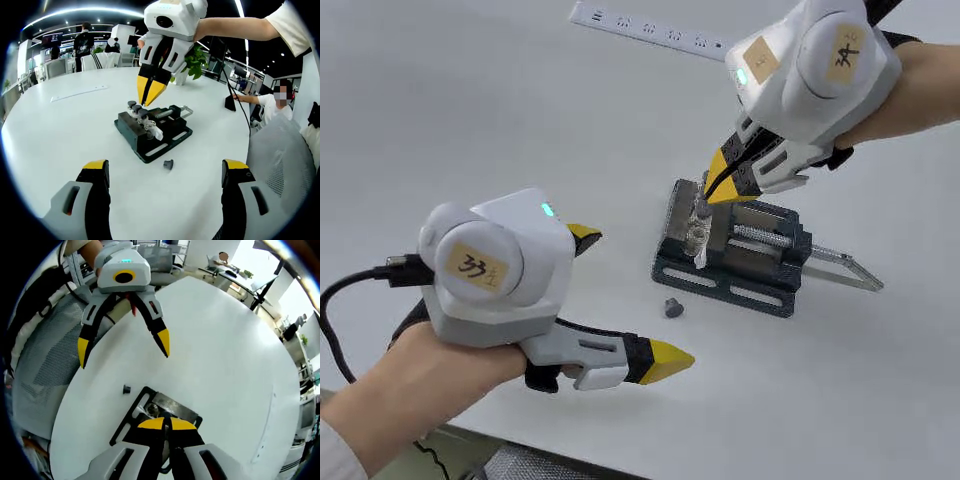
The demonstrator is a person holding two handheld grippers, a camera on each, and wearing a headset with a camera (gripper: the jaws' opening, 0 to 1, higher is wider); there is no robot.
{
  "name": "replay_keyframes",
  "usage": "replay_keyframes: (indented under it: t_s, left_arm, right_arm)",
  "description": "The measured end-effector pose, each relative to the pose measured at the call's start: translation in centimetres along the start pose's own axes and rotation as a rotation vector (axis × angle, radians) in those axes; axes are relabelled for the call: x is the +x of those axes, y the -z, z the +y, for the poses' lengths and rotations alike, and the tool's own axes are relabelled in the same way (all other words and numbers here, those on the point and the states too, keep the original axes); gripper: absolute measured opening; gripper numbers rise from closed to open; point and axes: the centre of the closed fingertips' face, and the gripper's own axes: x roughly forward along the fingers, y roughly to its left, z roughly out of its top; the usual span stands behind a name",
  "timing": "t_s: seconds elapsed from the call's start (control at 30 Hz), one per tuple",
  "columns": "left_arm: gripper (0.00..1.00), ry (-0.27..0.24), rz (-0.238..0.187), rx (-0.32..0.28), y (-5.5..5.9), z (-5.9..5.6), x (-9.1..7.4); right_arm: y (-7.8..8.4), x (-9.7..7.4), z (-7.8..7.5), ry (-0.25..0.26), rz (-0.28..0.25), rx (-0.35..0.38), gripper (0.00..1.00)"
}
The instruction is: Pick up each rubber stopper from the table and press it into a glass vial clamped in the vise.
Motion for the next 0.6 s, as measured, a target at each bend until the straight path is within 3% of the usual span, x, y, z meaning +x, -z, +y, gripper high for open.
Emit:
replay_keyframes:
  t_s: [0.6]
  left_arm:
    - [0.92, 0.002, 0.005, -0.010, 0.19, -0.27, 0.05]
  right_arm:
    - [0.71, 0.83, 0.19, -0.041, 0.037, -0.002, 0.00]
